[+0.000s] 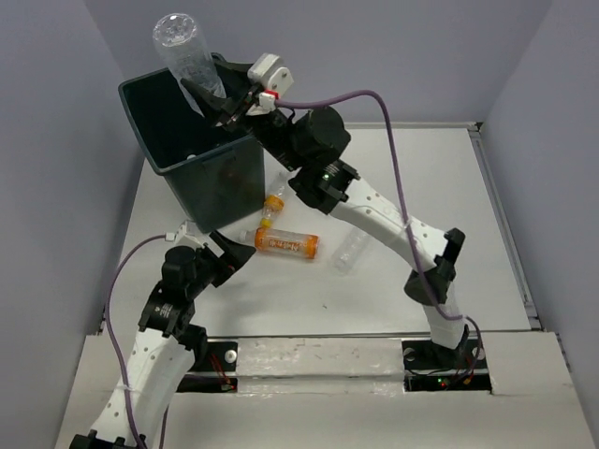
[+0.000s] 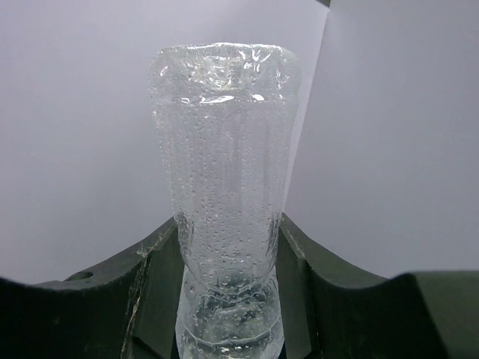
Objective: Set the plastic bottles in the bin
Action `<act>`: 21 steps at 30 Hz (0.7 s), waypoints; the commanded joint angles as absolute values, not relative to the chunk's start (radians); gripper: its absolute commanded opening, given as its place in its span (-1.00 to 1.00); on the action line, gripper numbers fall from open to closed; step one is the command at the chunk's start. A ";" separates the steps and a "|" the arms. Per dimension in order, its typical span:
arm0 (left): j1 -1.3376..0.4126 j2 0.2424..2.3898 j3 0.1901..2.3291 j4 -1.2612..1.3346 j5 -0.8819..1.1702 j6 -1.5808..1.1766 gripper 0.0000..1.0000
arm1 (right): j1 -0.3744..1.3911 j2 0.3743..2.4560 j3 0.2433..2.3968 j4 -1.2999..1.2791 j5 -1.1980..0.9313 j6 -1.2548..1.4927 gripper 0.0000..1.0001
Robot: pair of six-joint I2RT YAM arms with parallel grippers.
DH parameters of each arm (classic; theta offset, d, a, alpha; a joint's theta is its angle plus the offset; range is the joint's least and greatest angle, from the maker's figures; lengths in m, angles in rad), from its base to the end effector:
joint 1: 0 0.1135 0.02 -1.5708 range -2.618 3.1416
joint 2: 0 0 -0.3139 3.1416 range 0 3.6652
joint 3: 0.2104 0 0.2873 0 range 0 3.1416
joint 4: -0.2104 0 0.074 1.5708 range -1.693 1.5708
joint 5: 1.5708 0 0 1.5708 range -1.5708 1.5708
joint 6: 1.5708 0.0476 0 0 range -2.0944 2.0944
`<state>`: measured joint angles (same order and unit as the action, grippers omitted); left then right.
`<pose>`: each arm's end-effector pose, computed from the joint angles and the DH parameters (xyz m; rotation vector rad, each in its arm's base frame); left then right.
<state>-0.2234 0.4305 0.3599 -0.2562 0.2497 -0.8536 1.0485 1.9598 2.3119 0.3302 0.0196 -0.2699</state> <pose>0.1271 -0.0409 0.2460 -0.4485 1.9562 -0.9503 0.2385 0.4125 0.6338 -0.5423 0.7304 0.7170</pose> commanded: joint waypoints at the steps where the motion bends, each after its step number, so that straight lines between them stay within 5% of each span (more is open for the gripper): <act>1: -0.253 0.437 0.301 -0.091 0.319 -0.953 0.98 | 0.997 2.161 2.544 0.546 -0.066 -0.357 -0.53; 4: -0.284 0.471 0.259 -0.049 0.310 -0.960 0.98 | 0.945 2.345 2.738 0.520 -0.074 -0.310 -0.53; 9: -0.334 0.537 0.201 0.092 0.285 -1.000 0.98 | 0.882 2.364 2.620 0.592 -0.060 -0.153 -0.51; 11: -0.347 0.577 0.202 0.118 0.250 -1.005 0.98 | 0.882 2.403 2.657 0.531 -0.058 -0.161 -0.13; 12: -0.357 0.603 0.206 0.135 0.239 -1.005 0.98 | 0.882 2.410 2.667 0.513 -0.072 -0.176 0.28; 15: -0.368 0.636 0.218 0.167 0.207 -1.012 0.98 | 0.882 2.370 2.636 0.428 -0.121 -0.180 0.86; 21: -0.387 0.698 0.239 0.210 0.118 -1.068 0.98 | 0.882 2.086 2.294 0.312 -0.218 -0.169 0.99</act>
<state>-0.3721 0.6765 0.2050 0.1173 0.1841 -1.0252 0.8654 2.3215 2.4222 0.3485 -0.1238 -0.1837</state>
